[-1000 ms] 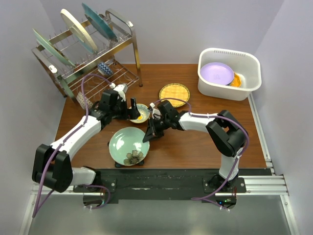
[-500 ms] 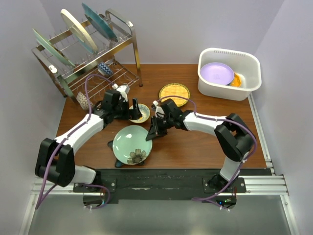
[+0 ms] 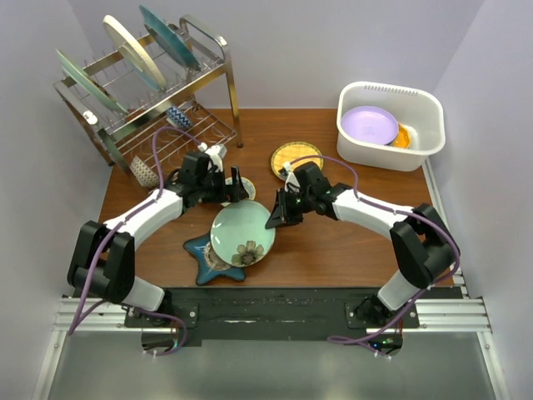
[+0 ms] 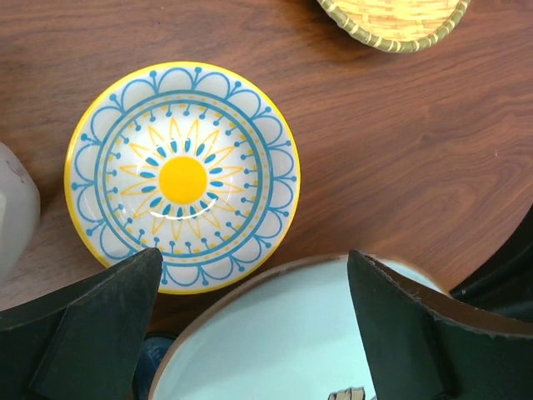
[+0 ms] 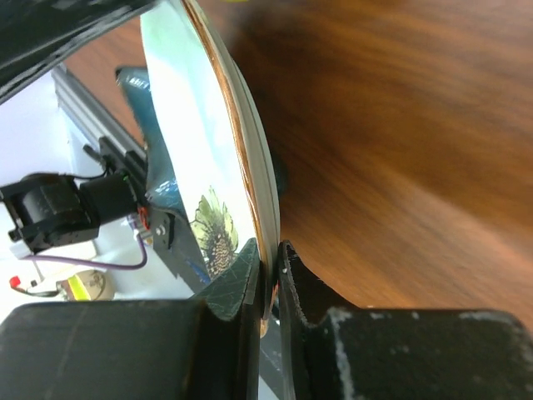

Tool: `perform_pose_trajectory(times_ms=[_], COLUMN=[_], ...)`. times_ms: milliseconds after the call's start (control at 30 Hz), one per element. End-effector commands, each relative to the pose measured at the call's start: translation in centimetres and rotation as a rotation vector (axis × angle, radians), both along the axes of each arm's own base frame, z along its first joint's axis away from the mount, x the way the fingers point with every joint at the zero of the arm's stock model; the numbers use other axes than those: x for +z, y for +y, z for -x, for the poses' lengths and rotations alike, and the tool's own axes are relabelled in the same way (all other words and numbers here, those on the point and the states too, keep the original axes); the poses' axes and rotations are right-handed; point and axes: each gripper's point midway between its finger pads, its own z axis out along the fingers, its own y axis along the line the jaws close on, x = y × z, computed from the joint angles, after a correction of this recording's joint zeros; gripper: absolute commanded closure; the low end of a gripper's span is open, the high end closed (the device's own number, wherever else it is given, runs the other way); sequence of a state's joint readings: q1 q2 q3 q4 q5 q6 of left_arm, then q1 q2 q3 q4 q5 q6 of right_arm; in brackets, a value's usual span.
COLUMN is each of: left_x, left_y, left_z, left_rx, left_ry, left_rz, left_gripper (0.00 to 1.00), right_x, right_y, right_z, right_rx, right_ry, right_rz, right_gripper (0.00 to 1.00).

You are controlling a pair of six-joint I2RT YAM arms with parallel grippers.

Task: Place the plates into the plastic bin on the countertop
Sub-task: Pick up the plate at the center of the board.

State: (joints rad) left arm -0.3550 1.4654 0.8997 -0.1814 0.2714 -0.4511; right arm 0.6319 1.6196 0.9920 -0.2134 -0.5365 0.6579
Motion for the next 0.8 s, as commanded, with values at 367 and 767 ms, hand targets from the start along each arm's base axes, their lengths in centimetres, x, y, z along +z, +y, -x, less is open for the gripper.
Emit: perform_pose_trajectory(times_ms=[367,767], left_x=[3.6,1.9], left_y=[2.3,1.2], left_z=[1.2,0.0], left_rx=[0.091,0.049], left_ry=[-0.104,-0.071], left_rz=[-0.025,-0.019], left_gripper=[0.02,0.02], right_x=[3.5,4.0], right_y=[0.7,-1.7], right_z=[-3.7,-3.9], right_rx=[0.037,-0.021], right_ry=[-0.046,-0.063], right_rz=[-0.160,-0.191], right_gripper=[1.00,1.00])
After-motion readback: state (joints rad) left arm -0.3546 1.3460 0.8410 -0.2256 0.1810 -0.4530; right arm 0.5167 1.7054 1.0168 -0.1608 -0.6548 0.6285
